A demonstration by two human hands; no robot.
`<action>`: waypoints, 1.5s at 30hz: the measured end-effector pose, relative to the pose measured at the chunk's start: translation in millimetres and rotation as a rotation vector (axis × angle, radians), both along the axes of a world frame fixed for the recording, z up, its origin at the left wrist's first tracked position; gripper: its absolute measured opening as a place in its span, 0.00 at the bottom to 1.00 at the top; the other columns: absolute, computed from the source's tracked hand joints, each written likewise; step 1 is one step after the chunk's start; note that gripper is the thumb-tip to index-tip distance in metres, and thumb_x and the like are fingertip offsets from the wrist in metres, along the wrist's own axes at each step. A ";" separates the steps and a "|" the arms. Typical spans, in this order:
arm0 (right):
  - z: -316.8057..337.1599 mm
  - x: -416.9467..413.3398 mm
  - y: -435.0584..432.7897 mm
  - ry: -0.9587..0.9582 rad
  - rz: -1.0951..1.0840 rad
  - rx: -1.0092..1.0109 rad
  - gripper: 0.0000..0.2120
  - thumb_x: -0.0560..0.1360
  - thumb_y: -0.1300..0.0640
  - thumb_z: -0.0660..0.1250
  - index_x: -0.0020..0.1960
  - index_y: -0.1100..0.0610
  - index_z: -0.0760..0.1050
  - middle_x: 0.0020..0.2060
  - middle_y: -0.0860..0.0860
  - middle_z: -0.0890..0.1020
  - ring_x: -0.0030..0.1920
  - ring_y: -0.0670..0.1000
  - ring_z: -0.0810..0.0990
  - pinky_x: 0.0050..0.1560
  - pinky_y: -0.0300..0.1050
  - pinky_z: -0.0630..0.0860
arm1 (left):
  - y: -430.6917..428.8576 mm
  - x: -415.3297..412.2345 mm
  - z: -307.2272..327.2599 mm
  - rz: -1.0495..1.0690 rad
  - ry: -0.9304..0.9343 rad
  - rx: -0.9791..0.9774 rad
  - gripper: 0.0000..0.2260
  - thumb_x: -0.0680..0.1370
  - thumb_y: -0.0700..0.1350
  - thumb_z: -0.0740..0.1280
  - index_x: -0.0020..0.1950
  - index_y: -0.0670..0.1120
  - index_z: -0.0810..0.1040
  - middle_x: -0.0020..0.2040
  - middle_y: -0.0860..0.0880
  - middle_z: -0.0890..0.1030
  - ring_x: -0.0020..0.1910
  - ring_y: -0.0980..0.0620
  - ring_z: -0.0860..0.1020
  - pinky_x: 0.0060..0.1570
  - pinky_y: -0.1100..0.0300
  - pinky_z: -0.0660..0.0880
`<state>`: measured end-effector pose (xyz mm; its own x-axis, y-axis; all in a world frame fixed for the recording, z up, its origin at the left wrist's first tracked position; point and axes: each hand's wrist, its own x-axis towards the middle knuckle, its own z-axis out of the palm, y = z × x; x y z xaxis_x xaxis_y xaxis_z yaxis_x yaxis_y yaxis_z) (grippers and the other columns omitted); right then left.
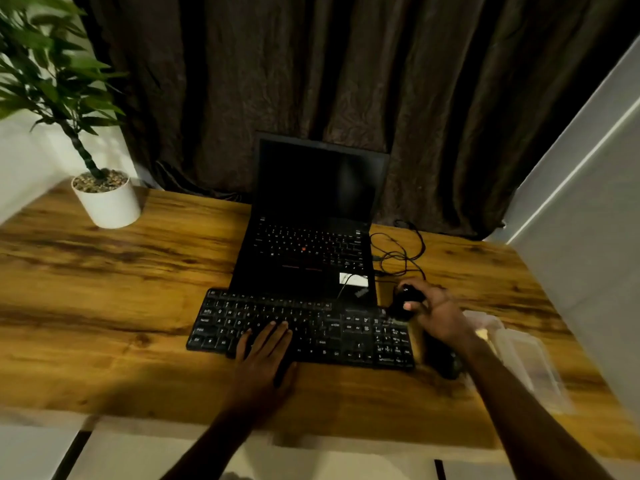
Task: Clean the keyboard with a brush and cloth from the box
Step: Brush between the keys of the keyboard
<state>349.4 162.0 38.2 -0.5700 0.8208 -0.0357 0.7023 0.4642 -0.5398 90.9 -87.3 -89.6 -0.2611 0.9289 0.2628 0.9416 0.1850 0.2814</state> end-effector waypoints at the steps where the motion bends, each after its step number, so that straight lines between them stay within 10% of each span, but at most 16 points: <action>1: 3.1 -7.3 -8.0 0.013 0.020 -0.001 0.24 0.77 0.57 0.69 0.63 0.31 0.69 0.60 0.55 0.76 0.58 0.56 0.76 0.54 0.61 0.81 | -0.2 -0.7 -2.4 -0.001 -0.002 0.008 0.26 0.81 0.60 0.55 0.74 0.48 0.70 0.75 0.50 0.69 0.76 0.51 0.62 0.73 0.42 0.54; 5: 10.5 -10.9 -9.6 0.049 0.026 0.008 0.23 0.78 0.58 0.69 0.63 0.33 0.70 0.60 0.53 0.75 0.58 0.53 0.75 0.51 0.48 0.81 | 4.8 -2.5 -2.9 0.004 0.003 0.004 0.26 0.81 0.61 0.53 0.74 0.49 0.70 0.75 0.51 0.69 0.76 0.52 0.62 0.73 0.42 0.54; 28: 6.1 9.5 -8.6 -0.192 -0.053 0.090 0.24 0.79 0.59 0.67 0.70 0.39 0.69 0.62 0.60 0.70 0.55 0.55 0.71 0.57 0.59 0.77 | 4.8 -0.9 2.3 0.010 0.026 0.032 0.25 0.80 0.59 0.56 0.72 0.47 0.72 0.73 0.49 0.71 0.74 0.50 0.65 0.74 0.43 0.53; 38: -0.5 -28.1 -30.2 0.053 0.037 0.032 0.26 0.77 0.61 0.68 0.62 0.32 0.71 0.58 0.53 0.79 0.55 0.56 0.79 0.48 0.58 0.83 | 1.8 1.0 5.3 0.010 0.014 0.022 0.26 0.81 0.59 0.54 0.73 0.47 0.70 0.74 0.49 0.70 0.75 0.50 0.64 0.74 0.44 0.52; 45: -13.1 23.3 -2.9 -0.073 -0.096 0.048 0.29 0.77 0.55 0.68 0.62 0.23 0.64 0.60 0.56 0.77 0.59 0.58 0.76 0.58 0.65 0.78 | 3.6 0.6 6.1 0.012 0.020 -0.008 0.27 0.81 0.60 0.51 0.73 0.47 0.71 0.75 0.48 0.70 0.75 0.49 0.64 0.73 0.42 0.53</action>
